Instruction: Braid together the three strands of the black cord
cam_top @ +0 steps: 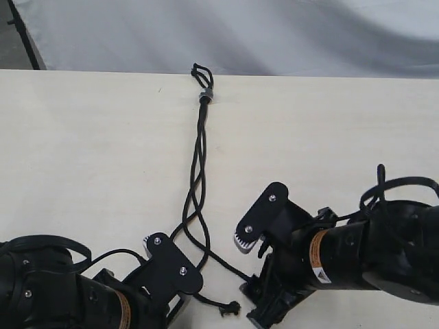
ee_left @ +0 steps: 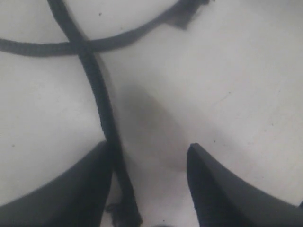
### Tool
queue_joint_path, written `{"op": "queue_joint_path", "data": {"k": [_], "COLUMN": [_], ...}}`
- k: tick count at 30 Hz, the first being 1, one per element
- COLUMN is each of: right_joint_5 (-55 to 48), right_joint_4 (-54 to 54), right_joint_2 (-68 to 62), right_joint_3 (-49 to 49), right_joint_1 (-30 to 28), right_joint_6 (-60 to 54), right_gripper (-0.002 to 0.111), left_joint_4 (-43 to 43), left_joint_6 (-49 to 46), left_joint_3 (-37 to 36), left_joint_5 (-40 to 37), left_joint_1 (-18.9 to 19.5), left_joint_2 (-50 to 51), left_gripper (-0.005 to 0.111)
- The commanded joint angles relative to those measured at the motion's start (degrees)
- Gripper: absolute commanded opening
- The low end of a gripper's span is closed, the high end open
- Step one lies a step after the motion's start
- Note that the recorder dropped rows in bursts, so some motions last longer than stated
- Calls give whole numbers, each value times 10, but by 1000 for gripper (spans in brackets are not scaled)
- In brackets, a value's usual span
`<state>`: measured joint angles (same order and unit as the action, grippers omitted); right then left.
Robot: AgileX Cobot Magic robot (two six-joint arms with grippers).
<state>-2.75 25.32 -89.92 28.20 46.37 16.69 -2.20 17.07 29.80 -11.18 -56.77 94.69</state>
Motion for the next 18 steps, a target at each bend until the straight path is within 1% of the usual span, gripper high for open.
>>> {"op": "queue_joint_path", "data": {"k": [1,3,8,9,18], "right_joint_5": [-11,-13,-14,-17,-119], "right_joint_4": [3,3,3,3,-9], "right_joint_2": [-38,-45,-26,-16,48], "right_joint_3": [4,4,4,4,2], "right_joint_1": [-44,-42,-35,-35,-35], "right_joint_6": [-9,-9,-11,-11,-8], "right_gripper": [49,33,2,-1,0], "left_joint_4": [11,12,12,12,12], "left_joint_6": [10,10,9,9,11], "left_joint_3": [-20,-20,-20,-20,-20], "left_joint_5": [-88,-86,-83,-83,-83], "left_joint_1": [0,0,0,0,0], "left_joint_2": [25,25,25,25,25], "left_gripper": [49,49,49,49,49]}}
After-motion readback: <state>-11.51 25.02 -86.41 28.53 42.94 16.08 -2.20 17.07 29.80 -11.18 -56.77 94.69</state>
